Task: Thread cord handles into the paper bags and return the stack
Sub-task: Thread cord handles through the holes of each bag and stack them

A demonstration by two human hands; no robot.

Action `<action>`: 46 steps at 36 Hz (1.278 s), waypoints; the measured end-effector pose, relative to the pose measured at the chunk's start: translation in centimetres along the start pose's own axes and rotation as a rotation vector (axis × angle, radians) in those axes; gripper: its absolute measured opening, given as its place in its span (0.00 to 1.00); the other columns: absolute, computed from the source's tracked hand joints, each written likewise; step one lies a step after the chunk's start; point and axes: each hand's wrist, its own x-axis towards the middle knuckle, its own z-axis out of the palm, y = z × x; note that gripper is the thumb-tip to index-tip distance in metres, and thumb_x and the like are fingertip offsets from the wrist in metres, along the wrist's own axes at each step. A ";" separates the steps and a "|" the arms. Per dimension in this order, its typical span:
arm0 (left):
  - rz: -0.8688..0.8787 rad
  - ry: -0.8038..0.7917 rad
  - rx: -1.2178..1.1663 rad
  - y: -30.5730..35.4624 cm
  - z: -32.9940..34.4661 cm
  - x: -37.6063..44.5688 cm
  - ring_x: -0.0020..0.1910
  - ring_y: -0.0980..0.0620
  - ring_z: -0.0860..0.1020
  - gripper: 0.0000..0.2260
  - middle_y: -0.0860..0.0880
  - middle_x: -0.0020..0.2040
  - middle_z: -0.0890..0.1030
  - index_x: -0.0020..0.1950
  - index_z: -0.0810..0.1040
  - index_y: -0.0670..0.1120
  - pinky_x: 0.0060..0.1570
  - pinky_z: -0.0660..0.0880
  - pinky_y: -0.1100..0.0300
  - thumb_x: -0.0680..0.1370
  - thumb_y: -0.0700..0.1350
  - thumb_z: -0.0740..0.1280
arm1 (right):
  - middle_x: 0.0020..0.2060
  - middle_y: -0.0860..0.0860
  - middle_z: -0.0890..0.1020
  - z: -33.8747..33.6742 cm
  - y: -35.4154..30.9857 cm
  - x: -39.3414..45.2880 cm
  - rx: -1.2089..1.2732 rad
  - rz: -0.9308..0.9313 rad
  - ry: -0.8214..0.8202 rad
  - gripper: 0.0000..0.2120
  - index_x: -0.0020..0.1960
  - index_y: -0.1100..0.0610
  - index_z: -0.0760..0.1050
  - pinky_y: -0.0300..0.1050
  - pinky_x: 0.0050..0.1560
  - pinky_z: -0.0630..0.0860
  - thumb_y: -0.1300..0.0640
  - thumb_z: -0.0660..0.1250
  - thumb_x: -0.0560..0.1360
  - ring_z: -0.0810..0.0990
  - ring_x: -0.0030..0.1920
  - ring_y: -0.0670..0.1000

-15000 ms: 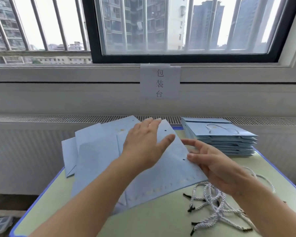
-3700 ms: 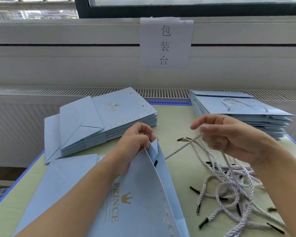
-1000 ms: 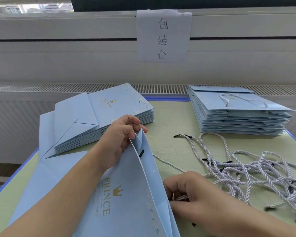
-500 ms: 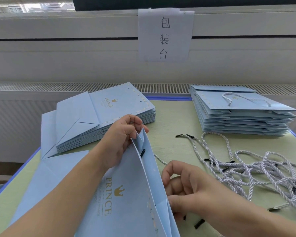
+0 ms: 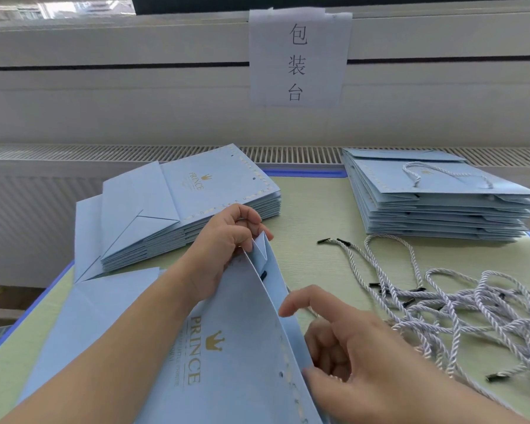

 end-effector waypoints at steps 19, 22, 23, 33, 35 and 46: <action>0.002 -0.009 0.029 -0.2 -0.1 0.1 0.35 0.55 0.77 0.19 0.48 0.35 0.82 0.43 0.71 0.44 0.35 0.69 0.61 0.55 0.34 0.56 | 0.34 0.55 0.74 -0.1 -0.2 0.5 -0.171 0.041 -0.137 0.06 0.47 0.49 0.74 0.38 0.33 0.64 0.58 0.61 0.76 0.65 0.29 0.44; 0.010 -0.013 0.048 -0.2 -0.1 0.1 0.35 0.57 0.78 0.16 0.48 0.36 0.82 0.44 0.72 0.44 0.36 0.69 0.61 0.58 0.33 0.56 | 0.36 0.54 0.78 0.3 0.2 0.8 -0.209 0.025 -0.094 0.04 0.48 0.52 0.76 0.41 0.36 0.67 0.58 0.62 0.76 0.68 0.31 0.44; 0.013 -0.016 0.051 -0.2 -0.1 0.1 0.35 0.57 0.78 0.15 0.48 0.36 0.82 0.44 0.72 0.44 0.36 0.69 0.62 0.61 0.31 0.56 | 0.35 0.52 0.77 0.4 0.2 0.8 -0.224 0.023 -0.077 0.04 0.46 0.52 0.76 0.41 0.37 0.67 0.58 0.62 0.76 0.68 0.32 0.44; 0.008 -0.008 0.067 -0.2 -0.1 0.2 0.35 0.56 0.78 0.14 0.48 0.35 0.81 0.43 0.72 0.44 0.35 0.69 0.63 0.67 0.28 0.55 | 0.48 0.42 0.72 1.5 0.6 0.7 -0.252 -0.020 0.052 0.04 0.40 0.45 0.69 0.42 0.49 0.70 0.51 0.60 0.74 0.68 0.44 0.39; 0.004 -0.008 0.063 -0.2 -0.1 0.3 0.35 0.56 0.78 0.16 0.48 0.35 0.81 0.43 0.71 0.44 0.33 0.70 0.65 0.69 0.26 0.53 | 0.51 0.41 0.71 1.5 0.6 0.6 -0.313 -0.049 0.061 0.03 0.41 0.45 0.67 0.42 0.52 0.70 0.49 0.57 0.73 0.67 0.49 0.39; -0.005 0.020 0.019 -0.1 -0.3 0.3 0.39 0.51 0.75 0.18 0.50 0.34 0.82 0.44 0.72 0.44 0.41 0.68 0.58 0.56 0.35 0.57 | 0.51 0.41 0.75 1.9 0.3 0.5 -0.727 -0.460 0.485 0.03 0.39 0.48 0.66 0.38 0.48 0.62 0.55 0.60 0.68 0.71 0.53 0.45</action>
